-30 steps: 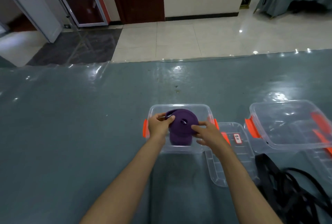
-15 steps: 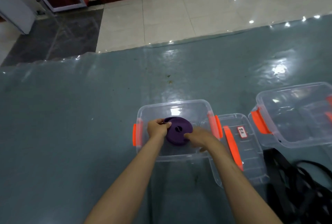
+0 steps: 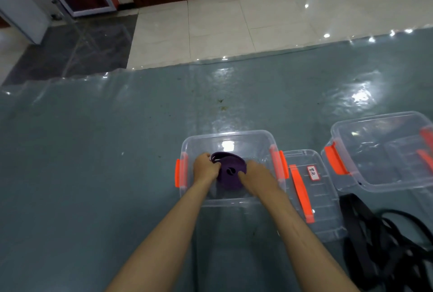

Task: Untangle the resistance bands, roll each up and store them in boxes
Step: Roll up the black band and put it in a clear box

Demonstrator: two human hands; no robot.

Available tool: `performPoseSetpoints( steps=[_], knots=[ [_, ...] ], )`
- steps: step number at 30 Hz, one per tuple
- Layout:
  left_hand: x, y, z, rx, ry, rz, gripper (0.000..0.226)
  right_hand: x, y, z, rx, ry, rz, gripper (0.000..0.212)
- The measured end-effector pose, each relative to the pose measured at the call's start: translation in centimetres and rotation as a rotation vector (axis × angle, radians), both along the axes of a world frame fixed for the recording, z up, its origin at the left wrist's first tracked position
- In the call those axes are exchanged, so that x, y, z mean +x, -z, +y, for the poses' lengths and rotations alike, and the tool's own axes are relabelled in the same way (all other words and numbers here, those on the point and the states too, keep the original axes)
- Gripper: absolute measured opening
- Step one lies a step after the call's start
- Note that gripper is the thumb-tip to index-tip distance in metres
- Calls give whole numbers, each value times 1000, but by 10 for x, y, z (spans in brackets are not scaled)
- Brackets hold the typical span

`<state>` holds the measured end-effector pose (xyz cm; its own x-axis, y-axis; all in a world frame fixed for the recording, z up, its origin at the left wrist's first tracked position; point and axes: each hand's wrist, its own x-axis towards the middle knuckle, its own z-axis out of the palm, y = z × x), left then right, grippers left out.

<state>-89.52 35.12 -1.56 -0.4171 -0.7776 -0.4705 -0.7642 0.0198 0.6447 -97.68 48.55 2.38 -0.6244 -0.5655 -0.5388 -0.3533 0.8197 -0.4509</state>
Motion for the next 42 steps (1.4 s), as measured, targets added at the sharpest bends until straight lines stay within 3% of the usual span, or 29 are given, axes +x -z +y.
performPoseSetpoints(
  steps=[6, 11, 14, 24, 32, 37, 42],
  knots=[
    [42, -64, 38, -293, 311, 47, 31, 34, -63, 63, -334, -17, 318, 28],
    [93, -102, 99, -685, 634, -164, 29, 71, -82, 136, -277, -49, 475, 26],
    [118, -106, 143, -793, 739, -233, 34, 91, -78, 184, -176, -69, 536, 26],
    [125, -67, 267, -699, 935, -227, 37, 98, -45, 332, 97, -58, 623, 26],
    [68, -39, 351, -597, 991, -290, 34, 32, -20, 421, 68, 16, 532, 22],
    [30, -15, 403, -405, 906, -313, 38, -22, -6, 470, -23, 120, 402, 20],
    [27, 18, 440, -183, 684, -303, 46, -61, 15, 507, -39, 126, 249, 18]
  ],
)
